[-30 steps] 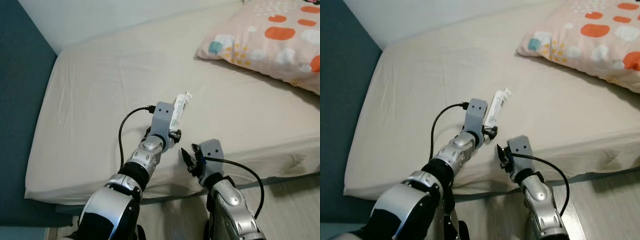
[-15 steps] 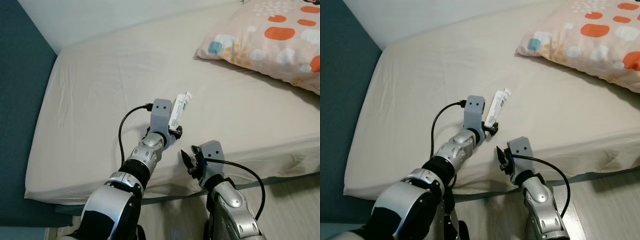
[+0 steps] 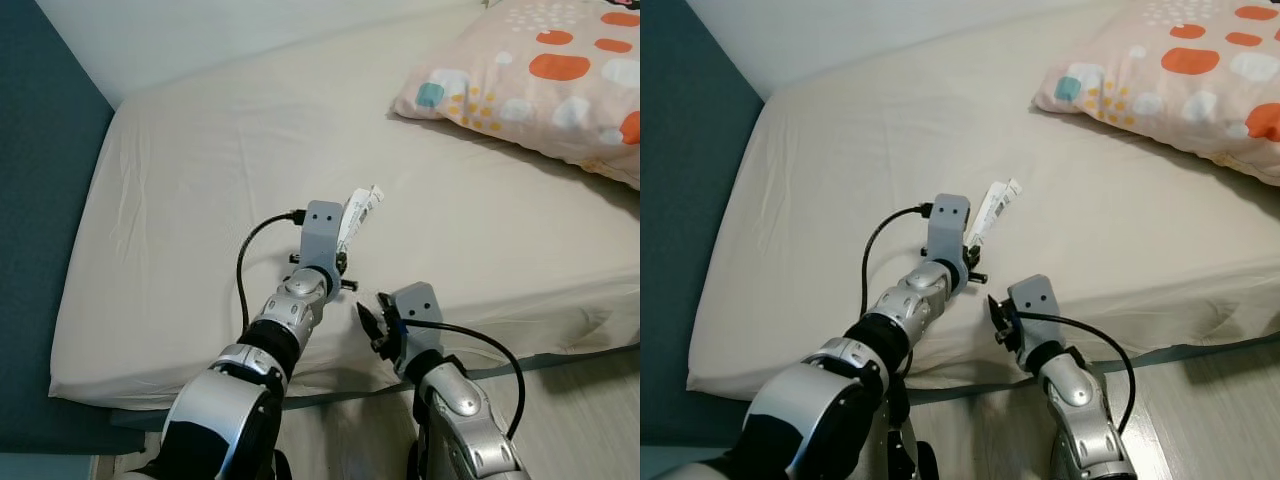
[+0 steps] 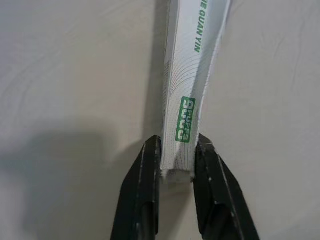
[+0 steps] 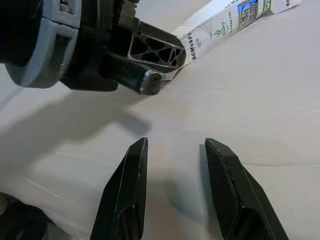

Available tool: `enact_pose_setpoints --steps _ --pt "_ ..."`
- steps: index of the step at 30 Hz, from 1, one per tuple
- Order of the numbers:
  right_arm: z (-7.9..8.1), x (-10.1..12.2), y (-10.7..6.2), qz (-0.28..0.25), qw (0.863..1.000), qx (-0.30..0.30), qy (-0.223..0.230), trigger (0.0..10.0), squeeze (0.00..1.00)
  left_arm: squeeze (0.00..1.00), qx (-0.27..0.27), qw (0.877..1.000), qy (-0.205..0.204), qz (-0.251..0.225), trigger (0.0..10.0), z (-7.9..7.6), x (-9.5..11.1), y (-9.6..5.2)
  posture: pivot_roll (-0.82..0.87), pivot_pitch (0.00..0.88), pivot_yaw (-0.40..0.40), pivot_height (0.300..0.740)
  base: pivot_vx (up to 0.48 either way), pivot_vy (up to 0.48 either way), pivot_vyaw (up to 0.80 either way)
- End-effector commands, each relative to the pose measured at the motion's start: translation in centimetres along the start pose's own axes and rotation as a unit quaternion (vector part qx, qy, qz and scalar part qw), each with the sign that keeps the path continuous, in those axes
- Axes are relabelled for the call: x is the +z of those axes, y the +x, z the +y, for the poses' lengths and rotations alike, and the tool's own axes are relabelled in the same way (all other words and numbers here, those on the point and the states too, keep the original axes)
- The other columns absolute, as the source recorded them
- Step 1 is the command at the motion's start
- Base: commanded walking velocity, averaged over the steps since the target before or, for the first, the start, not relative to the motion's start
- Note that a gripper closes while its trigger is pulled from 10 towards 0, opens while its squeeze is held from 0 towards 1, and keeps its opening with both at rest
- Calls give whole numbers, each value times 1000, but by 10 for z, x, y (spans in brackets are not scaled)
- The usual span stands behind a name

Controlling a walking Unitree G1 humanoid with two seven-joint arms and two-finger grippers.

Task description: Clean up the room

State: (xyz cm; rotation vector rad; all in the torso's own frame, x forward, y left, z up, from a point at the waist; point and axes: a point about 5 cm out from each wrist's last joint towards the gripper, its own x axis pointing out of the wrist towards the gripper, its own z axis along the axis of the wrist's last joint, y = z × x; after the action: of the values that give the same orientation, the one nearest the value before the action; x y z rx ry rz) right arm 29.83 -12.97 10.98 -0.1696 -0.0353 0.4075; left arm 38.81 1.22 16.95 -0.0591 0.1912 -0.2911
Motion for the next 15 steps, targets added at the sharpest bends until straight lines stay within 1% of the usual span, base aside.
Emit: enact_pose_setpoints --steps 1,5,6,9,10,11,12,14,15 --pt "6 -8 -3 16 1000 12 4 10000 0 0 9 1000 9 28 0 7 -18 -2 31 390 192 559 0 0 0" --pt "5 -7 -2 15 1000 13 2 10000 0 0 2 1000 7 22 0 8 -17 -2 29 379 189 559 0 0 0" --pt "5 -7 0 13 1000 13 2 10000 0 0 -8 1000 -2 13 0 9 -13 -2 39 356 183 559 0 0 0" --pt "5 -7 2 12 1000 13 2 10000 0 0 -15 1000 -8 6 0 10 -11 -2 40 352 181 559 0 0 0" --pt "6 -7 4 10 1000 13 2 10000 0 0 -30 999 -10 -12 0 14 -7 -2 39 320 175 559 0 0 0" --pt "8 -5 8 7 1000 14 1 10000 0 0 -42 998 -11 -34 0 24 -5 -5 26 289 162 559 0 0 0" --pt "8 -5 8 7 1000 14 1 10000 0 0 -42 998 -11 -34 0 24 -5 -5 26 289 162 559 0 0 0" --pt "12 -1 13 0 1000 14 2 10000 0 0 -55 996 -4 -64 0 45 -8 -12 12 256 145 559 0 0 0" --pt "12 -1 13 0 1000 14 2 10000 0 0 -55 996 -4 -64 0 45 -8 -12 12 256 145 559 0 0 0"
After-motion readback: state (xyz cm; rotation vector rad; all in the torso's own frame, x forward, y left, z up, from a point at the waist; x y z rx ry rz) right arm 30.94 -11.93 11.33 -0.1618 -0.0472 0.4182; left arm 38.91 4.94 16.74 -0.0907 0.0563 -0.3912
